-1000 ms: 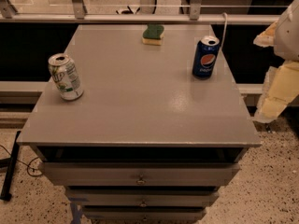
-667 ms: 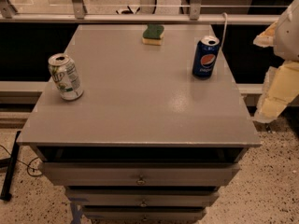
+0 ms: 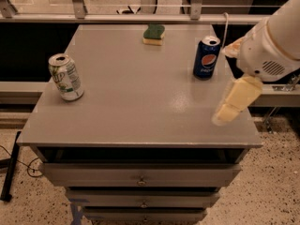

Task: Move 7up can near sponge

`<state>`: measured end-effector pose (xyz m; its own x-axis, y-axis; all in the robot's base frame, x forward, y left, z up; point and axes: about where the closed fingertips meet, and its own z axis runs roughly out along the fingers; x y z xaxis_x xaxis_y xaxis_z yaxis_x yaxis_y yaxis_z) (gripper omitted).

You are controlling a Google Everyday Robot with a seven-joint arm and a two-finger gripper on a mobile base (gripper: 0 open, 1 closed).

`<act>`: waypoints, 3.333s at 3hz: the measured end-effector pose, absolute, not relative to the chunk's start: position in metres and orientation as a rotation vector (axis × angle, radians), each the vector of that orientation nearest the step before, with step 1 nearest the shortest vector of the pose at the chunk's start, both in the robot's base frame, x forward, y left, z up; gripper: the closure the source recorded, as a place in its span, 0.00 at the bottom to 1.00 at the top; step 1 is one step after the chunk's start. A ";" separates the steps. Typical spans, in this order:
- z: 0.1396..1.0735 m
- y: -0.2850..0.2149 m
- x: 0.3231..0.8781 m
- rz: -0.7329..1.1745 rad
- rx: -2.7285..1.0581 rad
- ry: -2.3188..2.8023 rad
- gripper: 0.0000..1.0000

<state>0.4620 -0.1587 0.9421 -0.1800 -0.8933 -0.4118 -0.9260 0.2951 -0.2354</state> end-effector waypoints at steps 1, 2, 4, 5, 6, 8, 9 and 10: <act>0.921 -0.105 0.483 0.240 -1.574 1.997 0.00; 0.904 -0.051 0.503 0.373 -1.553 1.891 0.00; 0.896 0.005 0.520 0.483 -1.532 1.789 0.00; 0.897 0.014 0.521 0.505 -1.525 1.754 0.00; 0.883 0.064 0.530 0.593 -1.530 1.663 0.00; 0.872 0.178 0.551 0.774 -1.489 1.499 0.00; 0.882 0.206 0.558 0.838 -1.442 1.462 0.00; 0.891 0.222 0.562 0.879 -1.408 1.446 0.00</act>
Offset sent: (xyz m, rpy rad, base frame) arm 0.0662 0.1713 -0.0573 0.4386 -0.0375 0.1714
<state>0.5620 0.2221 0.8909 0.0607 -0.3449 -0.9367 -0.9904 0.0962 -0.0996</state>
